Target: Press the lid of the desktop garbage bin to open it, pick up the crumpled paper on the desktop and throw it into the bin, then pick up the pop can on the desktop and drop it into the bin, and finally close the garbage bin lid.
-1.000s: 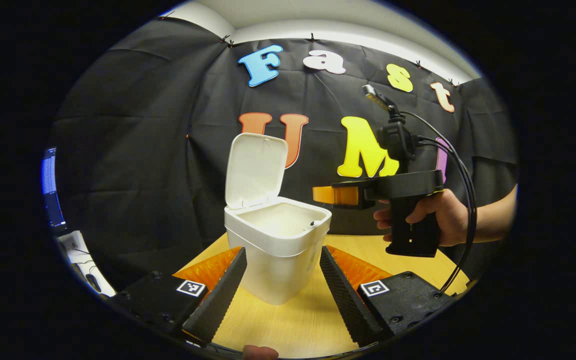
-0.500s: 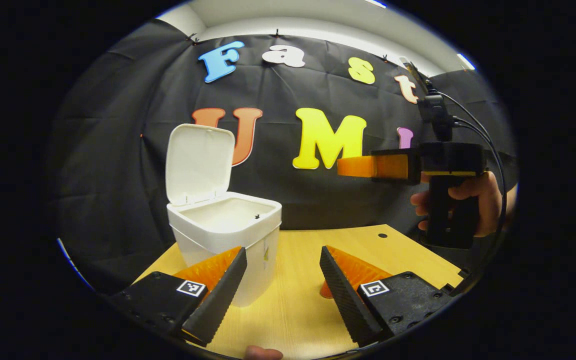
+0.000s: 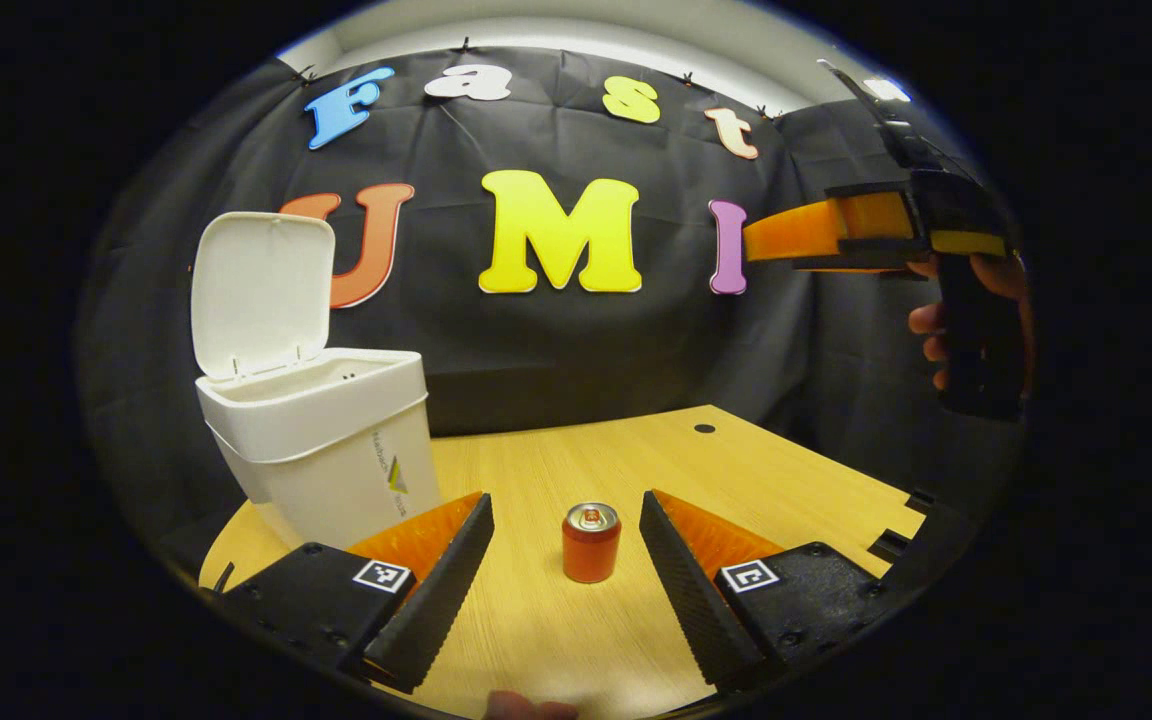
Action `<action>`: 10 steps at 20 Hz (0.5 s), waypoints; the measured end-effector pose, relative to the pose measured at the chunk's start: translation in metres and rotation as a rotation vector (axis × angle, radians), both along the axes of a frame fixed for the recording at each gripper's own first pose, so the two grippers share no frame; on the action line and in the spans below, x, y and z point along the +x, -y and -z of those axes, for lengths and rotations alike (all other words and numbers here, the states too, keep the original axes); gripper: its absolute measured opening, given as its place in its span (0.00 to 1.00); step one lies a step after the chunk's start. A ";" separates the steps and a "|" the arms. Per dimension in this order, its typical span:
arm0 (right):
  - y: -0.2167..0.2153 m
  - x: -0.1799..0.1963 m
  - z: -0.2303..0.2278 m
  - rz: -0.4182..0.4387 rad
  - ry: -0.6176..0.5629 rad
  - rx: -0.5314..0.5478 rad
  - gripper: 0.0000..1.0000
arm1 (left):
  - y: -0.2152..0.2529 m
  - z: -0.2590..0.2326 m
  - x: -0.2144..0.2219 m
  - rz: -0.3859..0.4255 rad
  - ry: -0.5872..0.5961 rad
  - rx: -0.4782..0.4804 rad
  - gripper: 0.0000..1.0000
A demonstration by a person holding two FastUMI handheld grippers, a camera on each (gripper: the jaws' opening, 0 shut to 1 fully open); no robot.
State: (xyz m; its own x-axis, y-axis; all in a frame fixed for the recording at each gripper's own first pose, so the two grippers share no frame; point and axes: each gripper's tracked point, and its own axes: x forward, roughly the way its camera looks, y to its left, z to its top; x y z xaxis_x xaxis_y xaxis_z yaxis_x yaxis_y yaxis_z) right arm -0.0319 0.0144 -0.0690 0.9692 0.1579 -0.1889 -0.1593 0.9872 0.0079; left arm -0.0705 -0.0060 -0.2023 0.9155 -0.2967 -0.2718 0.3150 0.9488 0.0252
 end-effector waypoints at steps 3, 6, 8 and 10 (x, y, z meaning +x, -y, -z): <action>0.030 -0.021 0.017 0.045 -0.041 -0.039 0.92 | 0.020 0.039 0.011 0.029 -0.052 0.006 0.96; 0.052 -0.040 0.036 0.074 -0.081 -0.074 0.92 | 0.030 0.067 0.025 0.047 -0.070 0.026 0.97; 0.061 -0.047 0.041 0.090 -0.090 -0.092 0.92 | 0.032 0.084 0.034 0.047 -0.080 0.037 0.96; 0.066 -0.052 0.048 0.096 -0.099 -0.110 0.92 | 0.035 0.105 0.043 0.048 -0.099 0.036 0.97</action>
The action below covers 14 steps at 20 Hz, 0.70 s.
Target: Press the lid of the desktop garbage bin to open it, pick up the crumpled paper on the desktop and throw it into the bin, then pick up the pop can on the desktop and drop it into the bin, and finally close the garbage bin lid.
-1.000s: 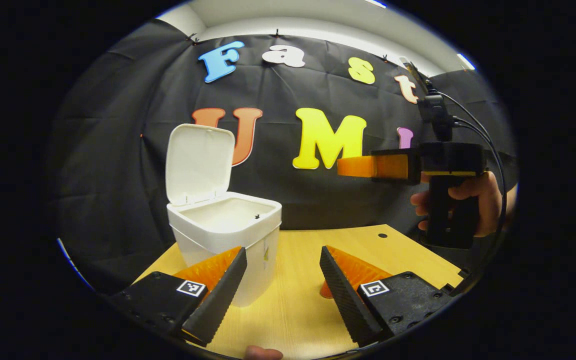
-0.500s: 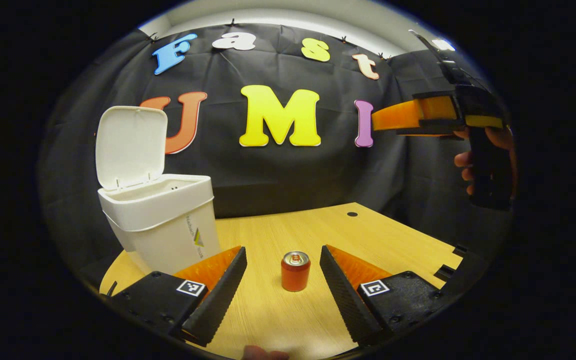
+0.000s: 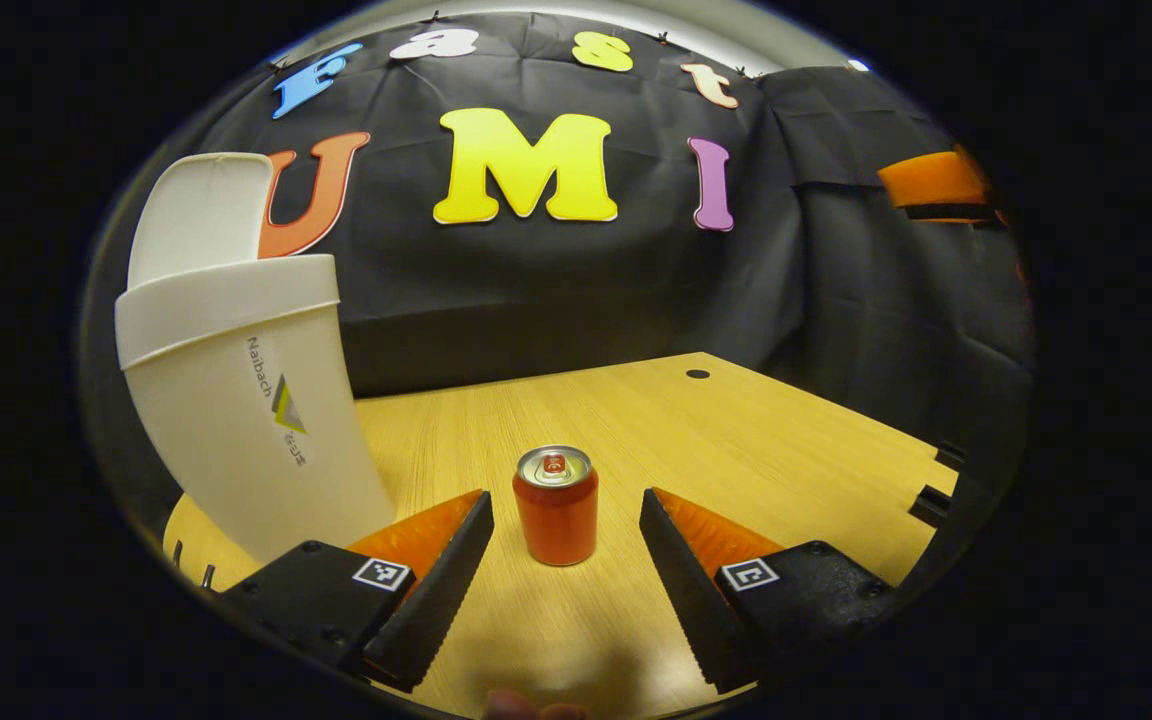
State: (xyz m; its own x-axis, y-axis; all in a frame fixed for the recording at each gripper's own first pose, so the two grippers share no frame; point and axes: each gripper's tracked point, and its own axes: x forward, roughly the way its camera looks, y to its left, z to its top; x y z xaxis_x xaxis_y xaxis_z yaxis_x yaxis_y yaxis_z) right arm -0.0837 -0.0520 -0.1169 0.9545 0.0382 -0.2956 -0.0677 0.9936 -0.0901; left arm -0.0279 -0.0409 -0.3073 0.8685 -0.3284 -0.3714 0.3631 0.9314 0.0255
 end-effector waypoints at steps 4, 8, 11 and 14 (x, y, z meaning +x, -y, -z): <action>0.006 -0.003 0.009 0.009 -0.025 -0.003 0.92 | 0.000 0.031 0.018 -0.028 -0.041 -0.005 0.97; 0.011 -0.002 0.026 0.022 -0.075 -0.003 0.92 | 0.003 0.048 0.033 -0.006 -0.058 0.016 0.97; 0.008 0.005 0.030 0.018 -0.087 0.000 0.92 | 0.005 0.057 0.043 0.007 -0.069 0.017 0.97; 0.003 0.011 0.032 0.005 -0.097 -0.007 0.92 | 0.008 0.065 0.050 0.010 -0.081 0.023 0.97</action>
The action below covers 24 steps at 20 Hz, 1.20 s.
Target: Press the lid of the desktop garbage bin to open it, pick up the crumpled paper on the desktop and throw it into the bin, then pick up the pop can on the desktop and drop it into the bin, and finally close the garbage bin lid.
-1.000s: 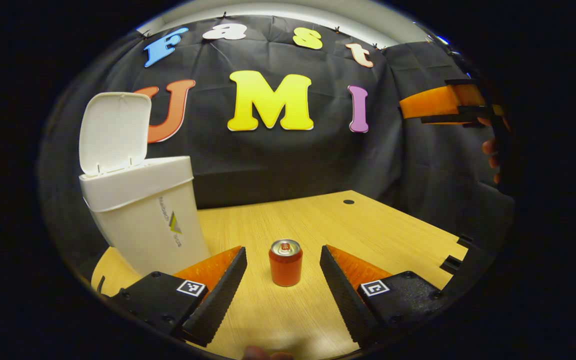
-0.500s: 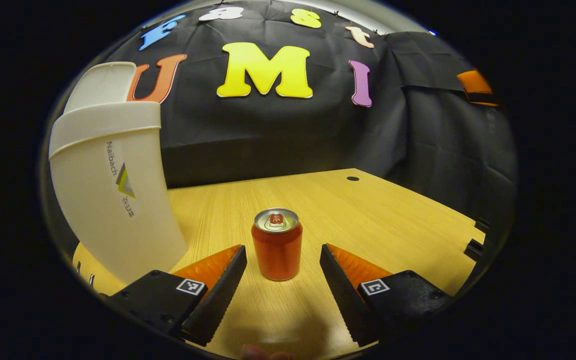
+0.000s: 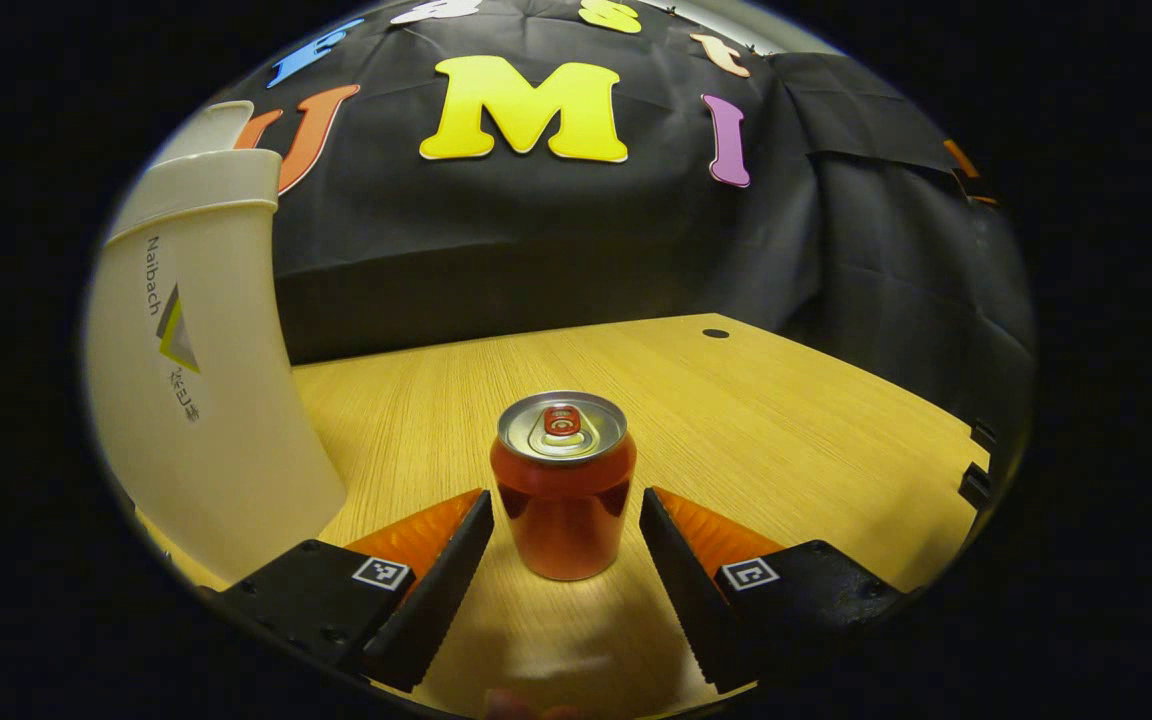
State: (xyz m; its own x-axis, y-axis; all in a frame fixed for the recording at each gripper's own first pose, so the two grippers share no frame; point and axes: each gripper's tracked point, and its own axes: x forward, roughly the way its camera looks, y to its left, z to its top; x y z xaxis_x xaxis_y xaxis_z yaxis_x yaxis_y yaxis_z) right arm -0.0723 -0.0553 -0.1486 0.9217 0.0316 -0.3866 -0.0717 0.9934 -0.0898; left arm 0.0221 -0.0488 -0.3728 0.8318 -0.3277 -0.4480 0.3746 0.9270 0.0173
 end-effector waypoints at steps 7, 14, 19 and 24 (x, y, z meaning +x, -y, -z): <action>-0.005 0.011 -0.003 -0.019 -0.002 -0.009 0.92 | 0.002 0.008 0.008 -0.001 -0.033 -0.017 0.87; -0.002 0.010 -0.004 -0.018 0.002 -0.001 0.92 | -0.001 -0.010 0.007 -0.020 -0.031 -0.034 0.84; -0.005 0.008 -0.010 -0.009 0.023 0.020 0.92 | -0.005 -0.067 0.002 -0.056 -0.007 -0.068 0.84; -0.009 0.016 -0.031 -0.007 0.073 0.061 0.92 | -0.017 -0.170 0.003 -0.082 0.112 -0.068 0.83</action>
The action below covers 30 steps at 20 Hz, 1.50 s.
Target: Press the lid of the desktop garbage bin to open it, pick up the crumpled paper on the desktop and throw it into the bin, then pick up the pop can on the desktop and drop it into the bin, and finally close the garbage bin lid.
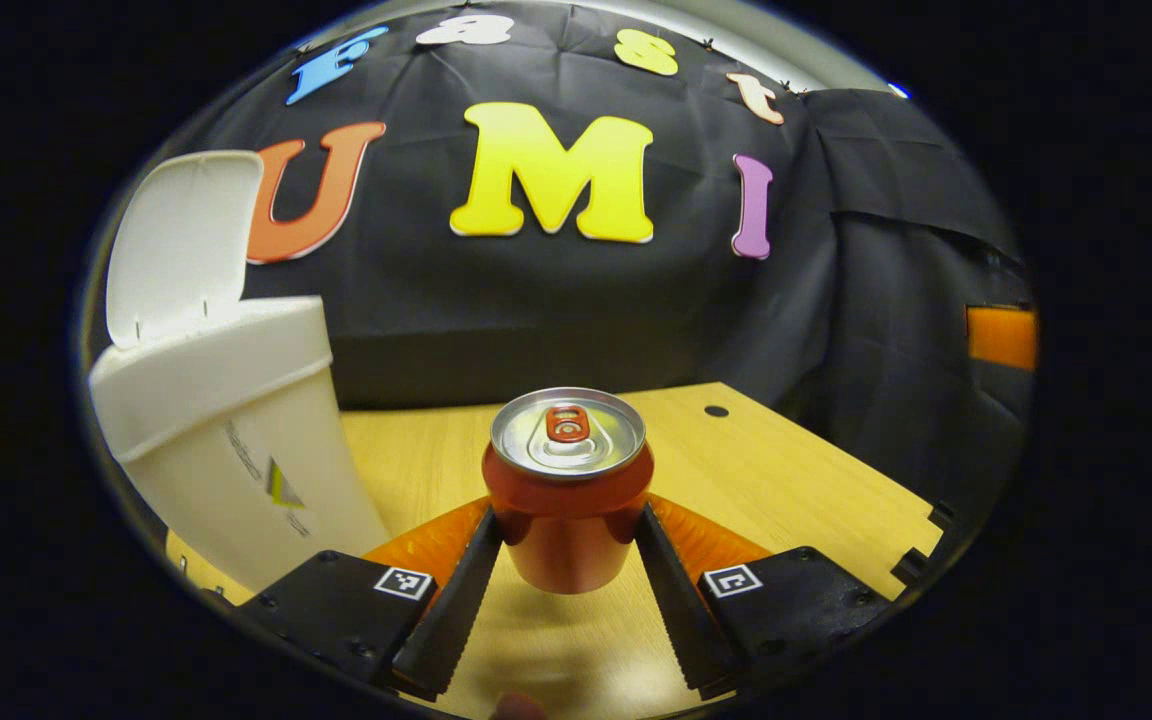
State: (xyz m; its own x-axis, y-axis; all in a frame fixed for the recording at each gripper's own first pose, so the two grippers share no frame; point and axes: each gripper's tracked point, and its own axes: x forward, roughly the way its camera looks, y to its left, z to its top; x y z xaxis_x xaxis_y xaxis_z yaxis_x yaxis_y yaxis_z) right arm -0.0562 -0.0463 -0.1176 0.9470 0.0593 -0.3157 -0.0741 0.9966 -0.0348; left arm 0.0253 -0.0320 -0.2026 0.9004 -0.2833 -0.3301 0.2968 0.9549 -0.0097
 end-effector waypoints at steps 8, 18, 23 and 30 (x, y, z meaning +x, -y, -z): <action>-0.006 0.015 -0.030 -0.003 0.069 0.098 0.92 | -0.053 -0.094 0.023 -0.143 0.052 -0.005 0.83; -0.025 0.033 -0.048 -0.047 0.100 0.138 0.92 | -0.184 -0.135 0.062 -0.418 0.059 0.026 0.83; -0.033 0.037 -0.037 -0.052 0.065 0.142 0.92 | -0.223 -0.125 0.068 -0.488 0.021 0.036 0.83; -0.045 0.039 -0.027 -0.068 0.038 0.136 0.91 | -0.247 -0.099 0.068 -0.530 -0.051 0.026 0.83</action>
